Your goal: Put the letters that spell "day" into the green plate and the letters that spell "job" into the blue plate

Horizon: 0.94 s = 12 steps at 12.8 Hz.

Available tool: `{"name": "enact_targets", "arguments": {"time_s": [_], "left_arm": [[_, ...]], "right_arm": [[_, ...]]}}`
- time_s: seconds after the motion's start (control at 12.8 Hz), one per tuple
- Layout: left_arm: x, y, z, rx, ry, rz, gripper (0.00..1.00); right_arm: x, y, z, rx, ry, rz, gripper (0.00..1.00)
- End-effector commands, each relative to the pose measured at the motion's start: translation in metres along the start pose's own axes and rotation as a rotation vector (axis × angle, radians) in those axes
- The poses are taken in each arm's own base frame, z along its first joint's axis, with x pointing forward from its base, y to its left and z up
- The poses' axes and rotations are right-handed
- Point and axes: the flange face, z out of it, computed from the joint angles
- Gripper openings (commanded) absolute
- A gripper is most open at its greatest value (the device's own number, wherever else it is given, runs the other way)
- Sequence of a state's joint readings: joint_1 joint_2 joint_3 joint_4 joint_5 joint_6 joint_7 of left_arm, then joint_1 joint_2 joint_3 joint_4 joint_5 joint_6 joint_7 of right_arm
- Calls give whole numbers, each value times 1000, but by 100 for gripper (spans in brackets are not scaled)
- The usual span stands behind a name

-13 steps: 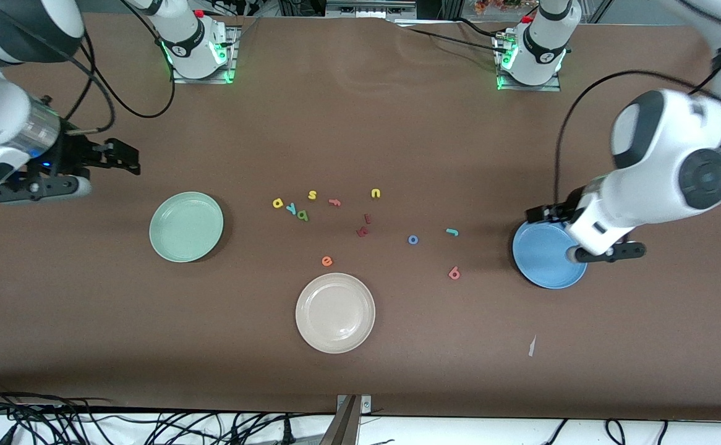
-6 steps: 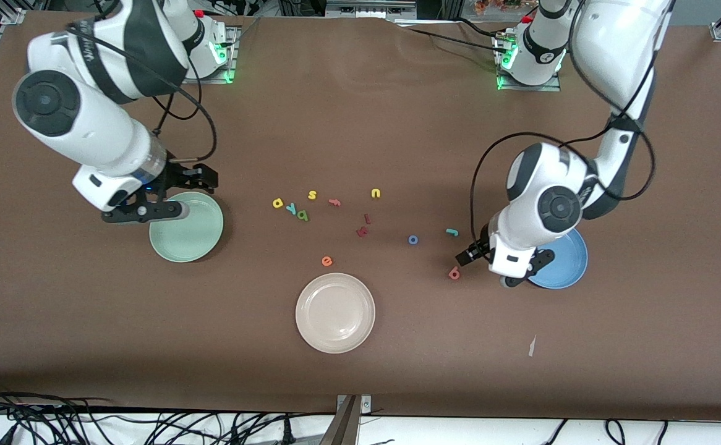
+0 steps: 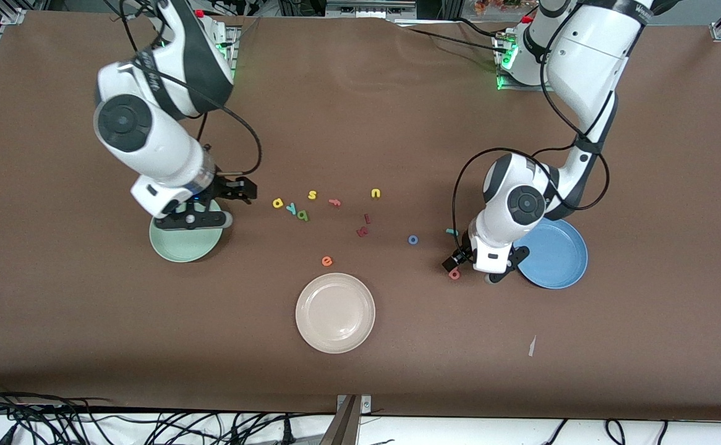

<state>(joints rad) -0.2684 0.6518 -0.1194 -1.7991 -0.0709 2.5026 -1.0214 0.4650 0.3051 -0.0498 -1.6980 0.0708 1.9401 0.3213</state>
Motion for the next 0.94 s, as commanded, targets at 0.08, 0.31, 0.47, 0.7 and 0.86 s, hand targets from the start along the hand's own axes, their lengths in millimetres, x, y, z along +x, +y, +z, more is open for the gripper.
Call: {"name": "enact_targets", "arguments": {"time_s": [0.08,0.31,0.47,0.7,0.86], "left_arm": [[-22,-11,7,97,41,-29,92],[-26,-14,9,149,53,-63,86],[-33,-16,11,186,41,-83,82],[-40,-10,10,179,49,-147,75],[-48,-2,8,170,57,-190,70]], "right_arm": [[-32,-22,56,13,-17,-57,100],[-44,-15,88,32,-43,-221,100],[-59,-8,111,33,-22,-306,100],[-90,-9,162,43,41,-347,100],[-99,-7,191,48,53,-352,100]]}}
